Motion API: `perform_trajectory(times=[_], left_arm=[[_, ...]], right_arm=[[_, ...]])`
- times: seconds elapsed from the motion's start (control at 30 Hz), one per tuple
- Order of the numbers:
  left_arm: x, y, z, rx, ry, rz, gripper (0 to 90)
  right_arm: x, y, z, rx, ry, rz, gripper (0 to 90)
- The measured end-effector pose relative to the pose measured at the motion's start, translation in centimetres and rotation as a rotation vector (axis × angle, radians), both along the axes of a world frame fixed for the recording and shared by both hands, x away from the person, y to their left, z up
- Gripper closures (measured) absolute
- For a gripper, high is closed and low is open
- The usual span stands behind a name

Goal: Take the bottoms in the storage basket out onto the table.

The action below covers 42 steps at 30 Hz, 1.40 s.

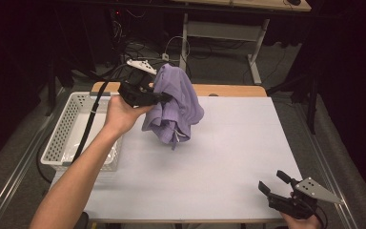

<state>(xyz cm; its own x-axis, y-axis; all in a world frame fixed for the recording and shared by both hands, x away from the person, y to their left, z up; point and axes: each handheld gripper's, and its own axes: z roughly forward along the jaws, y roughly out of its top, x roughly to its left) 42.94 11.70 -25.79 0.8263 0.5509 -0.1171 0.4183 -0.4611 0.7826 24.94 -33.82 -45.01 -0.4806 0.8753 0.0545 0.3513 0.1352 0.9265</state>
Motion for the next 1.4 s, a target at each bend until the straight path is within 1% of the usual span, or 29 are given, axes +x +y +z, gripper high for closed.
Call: perform_trajectory(times=[0.3, 0.53, 0.7, 0.77, 1.0, 1.07, 1.17, 1.4], left_arm=[[1.1, -1.5, -1.7, 0.017, -0.013, 0.010, 82.6], [2.1, -2.6, -3.3, 0.036, -0.004, 0.017, 82.4], [2.7, -3.4, -4.5, 0.046, 0.014, 0.022, 82.3], [3.0, -3.6, -5.0, 0.043, 0.025, 0.024, 82.2], [3.9, -4.0, -6.9, 0.058, 0.066, 0.042, 82.1], [4.1, -4.1, -7.3, 0.063, 0.070, 0.049, 82.1], [4.3, -4.2, -8.0, 0.057, 0.077, 0.060, 81.9], [4.8, -4.6, -9.8, 0.080, 0.095, 0.071, 81.8]], right_arm=[[0.0, 0.0, 0.0, 0.004, 0.001, 0.000, 18.7], [0.0, 0.0, 0.0, 0.006, -0.001, 0.000, 18.7], [0.0, 0.0, 0.0, 0.006, -0.001, 0.001, 18.7], [0.0, 0.0, 0.0, 0.005, -0.001, 0.001, 18.7], [0.0, -0.1, 0.0, 0.004, -0.002, 0.003, 18.7], [0.0, -0.1, 0.0, 0.004, -0.002, 0.004, 18.7], [0.0, -0.1, 0.0, 0.003, -0.002, 0.003, 18.7], [0.0, -0.1, 0.0, 0.004, -0.002, 0.004, 18.7]])
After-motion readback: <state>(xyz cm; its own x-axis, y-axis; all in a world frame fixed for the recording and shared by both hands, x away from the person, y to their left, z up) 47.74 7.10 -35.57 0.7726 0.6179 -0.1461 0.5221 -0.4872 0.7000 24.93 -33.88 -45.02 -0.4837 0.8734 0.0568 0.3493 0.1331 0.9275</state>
